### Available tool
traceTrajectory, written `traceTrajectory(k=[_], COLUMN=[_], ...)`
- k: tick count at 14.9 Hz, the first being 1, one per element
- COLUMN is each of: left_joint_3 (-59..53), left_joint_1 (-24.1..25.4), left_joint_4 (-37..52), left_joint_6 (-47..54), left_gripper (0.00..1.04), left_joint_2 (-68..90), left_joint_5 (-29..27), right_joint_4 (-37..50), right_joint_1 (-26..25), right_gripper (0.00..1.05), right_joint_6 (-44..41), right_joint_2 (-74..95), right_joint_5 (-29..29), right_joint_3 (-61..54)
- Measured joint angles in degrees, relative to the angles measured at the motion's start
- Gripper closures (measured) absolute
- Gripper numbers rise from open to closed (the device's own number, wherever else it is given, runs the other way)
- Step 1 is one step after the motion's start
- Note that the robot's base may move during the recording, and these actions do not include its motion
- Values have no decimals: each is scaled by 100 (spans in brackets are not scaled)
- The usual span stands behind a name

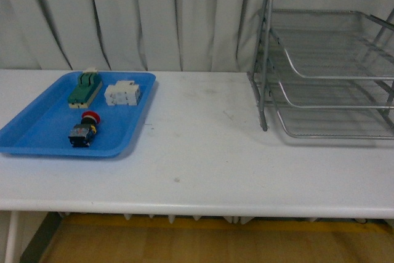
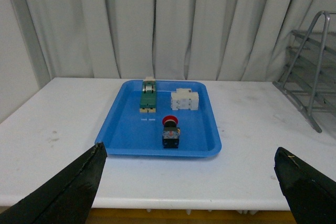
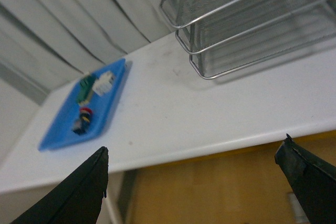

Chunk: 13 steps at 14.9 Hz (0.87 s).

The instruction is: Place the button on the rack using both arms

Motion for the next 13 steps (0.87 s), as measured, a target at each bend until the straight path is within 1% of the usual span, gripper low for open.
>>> traceTrajectory(k=[1, 2, 3, 5, 6, 7, 9, 11, 13], left_joint_3=[0, 0, 0, 0, 0, 0, 0, 0, 0], left_joint_1=[0, 0, 0, 0, 0, 0, 0, 0, 0], left_joint_4=[2, 4, 4, 2, 4, 4, 4, 4, 2], left_joint_6=[0, 2, 2, 0, 0, 2, 0, 0, 0], left_gripper=[7, 7, 7, 7, 7, 7, 7, 7, 7], left_joint_2=[0, 0, 0, 0, 0, 0, 0, 0, 0], left_joint_5=[-4, -2, 0, -2, -2, -2, 0, -2, -2], right_joint_4=[1388, 2573, 4076, 6295, 6682, 6642, 6511, 6485, 6328], right_joint_1=[24, 20, 22, 111, 166, 208, 264, 291, 289], right_gripper=[6, 6, 6, 6, 6, 6, 6, 6, 6], right_joint_6=[1097, 1834, 2623, 3386, 3565, 3646, 3746, 3768, 3821], right_joint_2=[1233, 2352, 3930, 6561, 7493, 8284, 9265, 9759, 10021], right_joint_5=[103, 260, 393, 632, 658, 691, 713, 723, 721], right_joint_3=[-72, -66, 85, 1003, 1464, 1860, 2542, 3226, 3613])
